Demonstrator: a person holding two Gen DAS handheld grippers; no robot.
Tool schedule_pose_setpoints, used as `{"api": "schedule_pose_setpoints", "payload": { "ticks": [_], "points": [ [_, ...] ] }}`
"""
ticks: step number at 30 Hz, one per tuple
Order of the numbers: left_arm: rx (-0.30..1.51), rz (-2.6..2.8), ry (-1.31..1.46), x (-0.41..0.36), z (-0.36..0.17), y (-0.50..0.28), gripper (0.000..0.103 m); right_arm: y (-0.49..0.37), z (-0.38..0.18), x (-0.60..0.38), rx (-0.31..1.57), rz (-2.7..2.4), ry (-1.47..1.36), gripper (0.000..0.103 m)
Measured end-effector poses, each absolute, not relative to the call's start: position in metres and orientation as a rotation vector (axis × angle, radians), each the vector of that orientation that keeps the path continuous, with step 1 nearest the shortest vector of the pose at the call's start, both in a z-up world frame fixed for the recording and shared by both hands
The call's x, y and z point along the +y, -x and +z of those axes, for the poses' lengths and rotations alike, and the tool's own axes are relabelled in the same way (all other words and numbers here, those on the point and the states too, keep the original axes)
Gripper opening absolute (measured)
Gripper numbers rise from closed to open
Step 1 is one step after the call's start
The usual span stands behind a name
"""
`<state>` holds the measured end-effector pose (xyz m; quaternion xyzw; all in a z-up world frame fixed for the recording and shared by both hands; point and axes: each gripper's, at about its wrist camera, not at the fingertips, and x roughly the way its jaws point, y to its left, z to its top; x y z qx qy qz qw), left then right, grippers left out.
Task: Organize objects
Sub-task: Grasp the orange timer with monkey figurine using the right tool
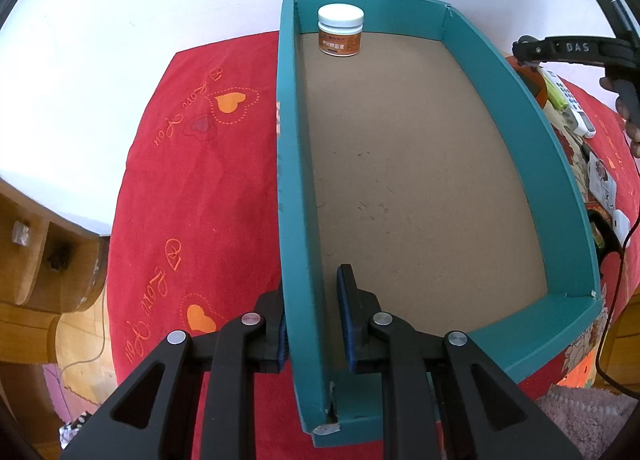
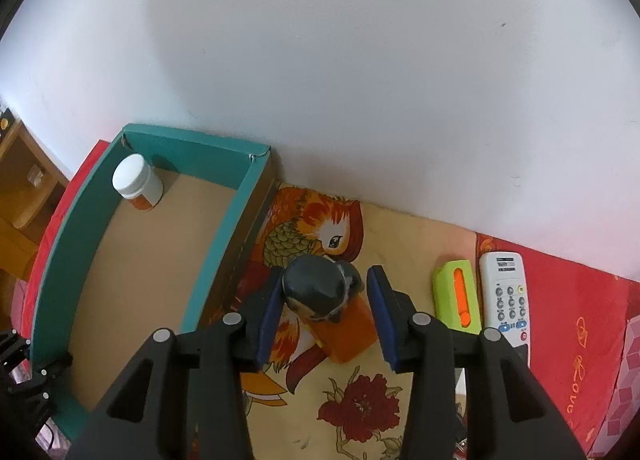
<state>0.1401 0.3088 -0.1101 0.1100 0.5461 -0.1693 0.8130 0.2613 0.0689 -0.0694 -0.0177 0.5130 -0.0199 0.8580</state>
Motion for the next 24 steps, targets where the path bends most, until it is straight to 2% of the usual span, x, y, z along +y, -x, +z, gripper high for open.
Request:
{"api": "schedule_pose_setpoints", "payload": {
  "ticks": [3, 10, 14, 19, 24],
  "points": [
    [1.167, -0.362, -0.231, 0.309, -0.11, -0.14, 0.02, -0.263, -0.076, 0.067, 1.098, -0.033, 0.051, 0.042],
    [1.166, -0.362, -0.234, 0.309, -0.11, -0.141, 0.02, -0.267, -0.091, 0.057, 1.155, 0.01, 0.022, 0.05],
    [1.167, -0.362, -0.231, 0.309, -0.11, -0.141, 0.02, -0.265, -0.101, 0.056, 1.187, 0.025, 0.066, 0.051],
    [1.166, -0.363, -0.232, 0.309, -0.11, -0.141, 0.02, -0.258, -0.099, 0.052, 1.159, 0.043, 0.026, 0.038],
    [1.168, -0.363, -0.229, 0.31, -0.11, -0.141, 0.02, -0.251, -0.09, 0.051, 1.126, 0.038, 0.033, 0.034]
  ]
}}
